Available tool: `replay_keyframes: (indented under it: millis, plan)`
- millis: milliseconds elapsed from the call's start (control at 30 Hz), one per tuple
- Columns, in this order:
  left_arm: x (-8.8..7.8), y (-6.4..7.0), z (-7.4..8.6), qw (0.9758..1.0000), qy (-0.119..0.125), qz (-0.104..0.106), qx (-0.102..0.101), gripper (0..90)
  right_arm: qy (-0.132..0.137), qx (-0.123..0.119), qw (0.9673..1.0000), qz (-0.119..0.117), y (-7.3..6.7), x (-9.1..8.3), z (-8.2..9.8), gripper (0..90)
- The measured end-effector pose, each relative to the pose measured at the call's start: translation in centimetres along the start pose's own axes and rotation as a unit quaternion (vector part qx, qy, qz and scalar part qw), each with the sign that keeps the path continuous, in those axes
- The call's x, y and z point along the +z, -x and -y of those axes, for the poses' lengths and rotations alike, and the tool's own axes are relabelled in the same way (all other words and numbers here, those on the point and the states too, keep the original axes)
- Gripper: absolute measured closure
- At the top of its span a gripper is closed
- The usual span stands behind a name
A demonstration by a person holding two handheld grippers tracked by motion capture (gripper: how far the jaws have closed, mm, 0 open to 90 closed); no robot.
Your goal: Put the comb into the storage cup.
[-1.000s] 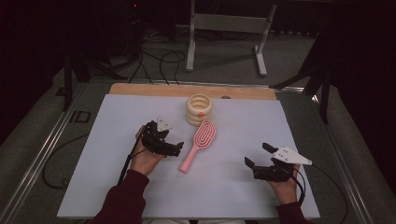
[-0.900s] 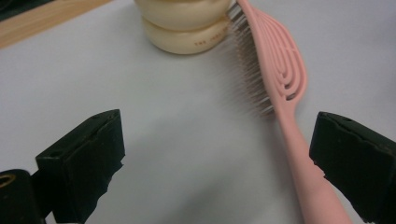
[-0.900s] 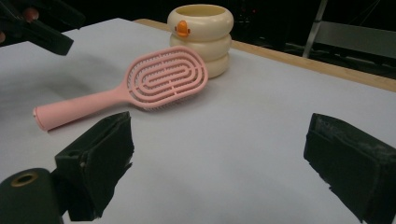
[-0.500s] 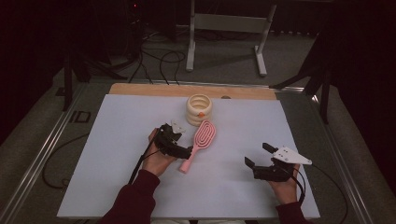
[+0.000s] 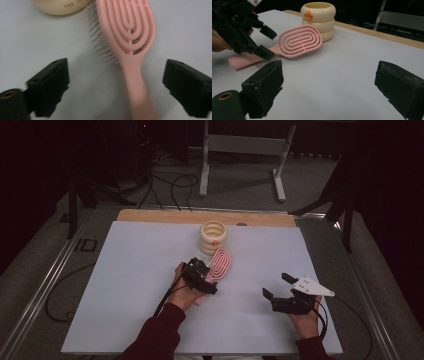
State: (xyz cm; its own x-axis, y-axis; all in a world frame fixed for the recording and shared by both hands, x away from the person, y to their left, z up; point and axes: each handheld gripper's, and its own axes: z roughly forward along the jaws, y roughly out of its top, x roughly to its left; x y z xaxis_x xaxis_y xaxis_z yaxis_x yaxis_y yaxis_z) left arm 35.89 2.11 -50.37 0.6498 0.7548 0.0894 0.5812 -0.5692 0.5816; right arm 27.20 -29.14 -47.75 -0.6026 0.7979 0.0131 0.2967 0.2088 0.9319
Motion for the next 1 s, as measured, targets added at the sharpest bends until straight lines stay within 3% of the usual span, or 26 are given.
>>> replay_keyframes:
  millis: [100,133,167,200,267,300,400,467,500,533,600,867,1000]
  plan:
    - [0.3,0.2,0.1,0.9999,-0.01,-0.001,0.009,25.7,0.0,0.002,1.0,0.002,0.1,0.0,0.0,7.9]
    - [0.3,0.2,0.1,0.9999,-0.013,-0.004,0.01,25.7,0.0,0.002,1.0,0.002,0.1,0.0,0.0,7.9]
    - [0.3,0.1,0.1,0.9999,-0.014,-0.003,0.009,35.5,0.0,0.001,1.0,0.002,0.1,0.0,0.0,7.9]
    - [0.2,0.0,0.2,0.9999,-0.014,0.001,0.006,35.5,0.0,0.001,1.0,0.002,0.1,0.0,0.0,7.9]
    - [0.1,-0.3,0.2,0.9998,-0.015,0.01,0.007,45.0,0.0,0.001,1.0,0.002,0.1,0.0,0.0,7.9]
    - [0.0,-0.4,0.2,0.9997,-0.017,0.008,0.012,45.0,0.0,0.001,1.0,0.002,0.1,0.0,0.0,7.9]
    - [0.0,-0.7,0.3,0.9993,-0.028,0.006,0.023,57.6,0.0,0.002,1.0,0.002,0.1,0.0,0.0,7.9]
    - [0.0,-0.9,0.3,0.9991,-0.033,0.006,0.026,59.7,0.0,0.002,1.0,0.002,0.1,0.0,0.0,7.9]
    - [0.0,-1.2,0.3,0.999,-0.033,0.018,0.024,59.7,0.0,0.001,1.0,0.002,0.1,0.0,0.0,7.9]
    - [0.1,-1.4,0.3,0.9987,-0.035,0.026,0.026,65.1,-0.001,0.001,1.0,0.001,0.1,0.0,0.0,7.9]
    - [0.2,-1.5,0.1,0.9985,-0.036,0.033,0.025,66.6,-0.002,0.001,1.0,0.001,0.1,0.0,0.1,7.9]
    - [0.9,-2.1,-0.8,0.9979,-0.045,0.043,0.018,68.1,-0.002,0.0,1.0,0.001,0.1,0.1,0.1,7.9]
    - [0.9,-2.1,-1.0,0.9971,-0.051,0.047,0.032,69.5,-0.002,0.001,1.0,0.001,0.1,0.0,0.1,7.9]
